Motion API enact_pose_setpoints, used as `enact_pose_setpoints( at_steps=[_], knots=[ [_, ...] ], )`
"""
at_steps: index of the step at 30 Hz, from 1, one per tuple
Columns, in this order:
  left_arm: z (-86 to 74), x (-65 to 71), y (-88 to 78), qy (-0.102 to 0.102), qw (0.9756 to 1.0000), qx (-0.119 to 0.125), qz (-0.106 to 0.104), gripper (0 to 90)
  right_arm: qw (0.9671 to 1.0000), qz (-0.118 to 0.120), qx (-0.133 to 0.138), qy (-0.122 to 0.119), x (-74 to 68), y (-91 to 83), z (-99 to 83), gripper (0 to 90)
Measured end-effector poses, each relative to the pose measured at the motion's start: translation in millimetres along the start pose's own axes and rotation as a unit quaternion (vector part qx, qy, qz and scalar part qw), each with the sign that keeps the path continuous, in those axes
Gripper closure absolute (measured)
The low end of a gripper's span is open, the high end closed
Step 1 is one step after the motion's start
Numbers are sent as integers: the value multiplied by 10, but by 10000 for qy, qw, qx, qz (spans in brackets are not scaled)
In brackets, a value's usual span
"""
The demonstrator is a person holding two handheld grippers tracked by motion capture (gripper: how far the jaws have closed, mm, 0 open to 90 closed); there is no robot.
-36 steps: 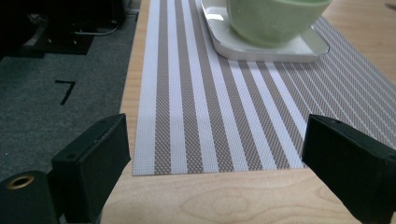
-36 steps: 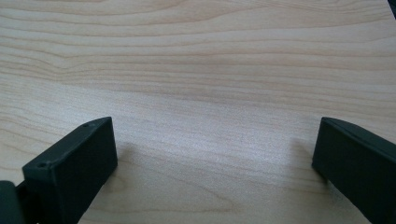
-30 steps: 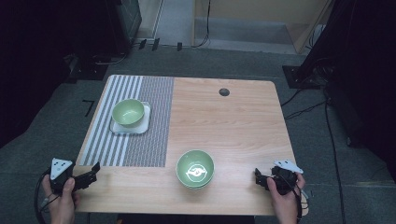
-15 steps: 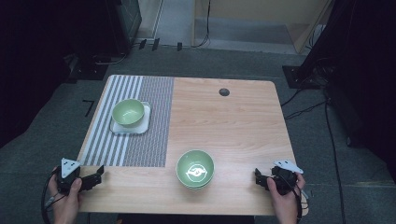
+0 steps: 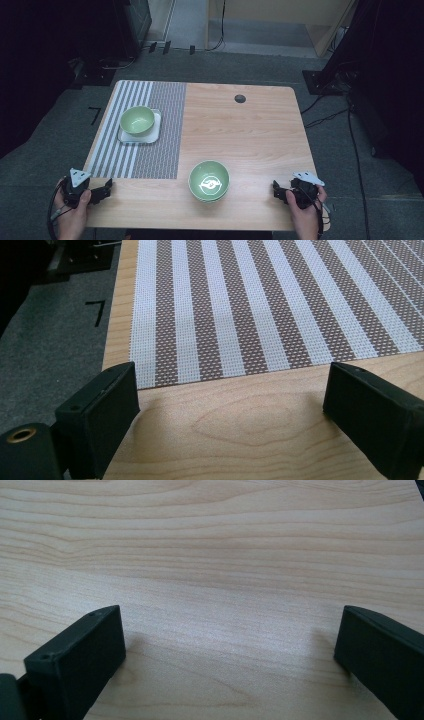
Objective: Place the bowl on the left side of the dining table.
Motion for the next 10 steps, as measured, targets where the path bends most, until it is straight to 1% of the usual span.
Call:
enact_pose_setpoints(
  at_steps=[4,10],
  knots=[
    [-6,-19,13,-148,9996,-85,-202,73,10000,1,2,0,0,0,0,0],
    [-5,-16,14,-144,9997,-88,-201,72,10000,0,1,0,0,0,0,0]
  ],
)
Point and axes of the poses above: each handheld gripper's, and its own axes: y roughly forward along the jaws, z roughly out of its top, x roughly to its right, the point moved 6 cm from there along y, roughly forward along the jaws
